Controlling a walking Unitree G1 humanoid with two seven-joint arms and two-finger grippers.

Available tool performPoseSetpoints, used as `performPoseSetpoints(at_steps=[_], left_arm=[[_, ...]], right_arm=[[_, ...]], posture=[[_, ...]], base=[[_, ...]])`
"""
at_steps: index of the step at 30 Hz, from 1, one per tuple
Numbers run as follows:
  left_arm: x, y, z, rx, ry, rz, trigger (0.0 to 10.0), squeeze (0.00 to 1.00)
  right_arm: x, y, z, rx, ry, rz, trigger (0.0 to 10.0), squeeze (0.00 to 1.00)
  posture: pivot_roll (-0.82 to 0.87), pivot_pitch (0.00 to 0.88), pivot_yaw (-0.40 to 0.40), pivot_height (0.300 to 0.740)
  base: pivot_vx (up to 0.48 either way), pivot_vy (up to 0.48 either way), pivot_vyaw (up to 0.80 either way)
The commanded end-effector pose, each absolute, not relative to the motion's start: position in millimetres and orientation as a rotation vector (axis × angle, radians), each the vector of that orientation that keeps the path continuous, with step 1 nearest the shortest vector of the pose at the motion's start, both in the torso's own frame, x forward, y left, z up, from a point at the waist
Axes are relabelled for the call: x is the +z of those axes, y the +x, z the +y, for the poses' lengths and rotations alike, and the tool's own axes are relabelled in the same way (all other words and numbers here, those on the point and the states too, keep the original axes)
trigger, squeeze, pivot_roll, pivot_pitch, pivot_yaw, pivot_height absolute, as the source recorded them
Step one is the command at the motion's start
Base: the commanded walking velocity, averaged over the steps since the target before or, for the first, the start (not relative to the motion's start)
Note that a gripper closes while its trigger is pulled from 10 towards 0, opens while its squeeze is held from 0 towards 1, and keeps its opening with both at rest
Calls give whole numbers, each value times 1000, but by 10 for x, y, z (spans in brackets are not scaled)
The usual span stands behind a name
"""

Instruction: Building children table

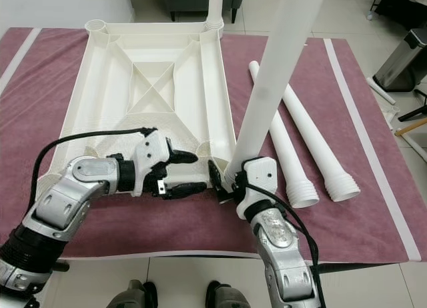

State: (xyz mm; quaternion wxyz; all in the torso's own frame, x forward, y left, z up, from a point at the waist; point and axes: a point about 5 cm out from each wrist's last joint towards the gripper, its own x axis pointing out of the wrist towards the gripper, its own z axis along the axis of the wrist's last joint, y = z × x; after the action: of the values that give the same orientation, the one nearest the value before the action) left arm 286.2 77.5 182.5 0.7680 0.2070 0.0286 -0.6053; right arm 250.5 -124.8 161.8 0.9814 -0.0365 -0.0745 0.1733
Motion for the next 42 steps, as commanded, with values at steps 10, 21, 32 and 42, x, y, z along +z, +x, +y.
performPoseSetpoints(at_steps=[10,21,32,42], left_arm=[[1703,2914,783,-1214,570,75,9176,0],[1676,2938,805,-1210,579,72,0,0],[1656,2934,826,-1224,599,73,0,0],[1659,2903,829,-1258,623,63,10000,0]], right_arm=[[1587,2488,-1280,334,-73,-139,10000,0],[1551,2542,-1342,271,-50,-119,10000,0],[1570,2536,-1312,289,-46,-125,10000,0],[1584,2537,-1290,297,-46,-133,10000,0]], posture=[[39,175,22,740],[43,171,24,740],[42,173,26,740],[45,176,27,740]], base=[[0,0,0],[0,0,0],[0,0,0],[0,0,0]])
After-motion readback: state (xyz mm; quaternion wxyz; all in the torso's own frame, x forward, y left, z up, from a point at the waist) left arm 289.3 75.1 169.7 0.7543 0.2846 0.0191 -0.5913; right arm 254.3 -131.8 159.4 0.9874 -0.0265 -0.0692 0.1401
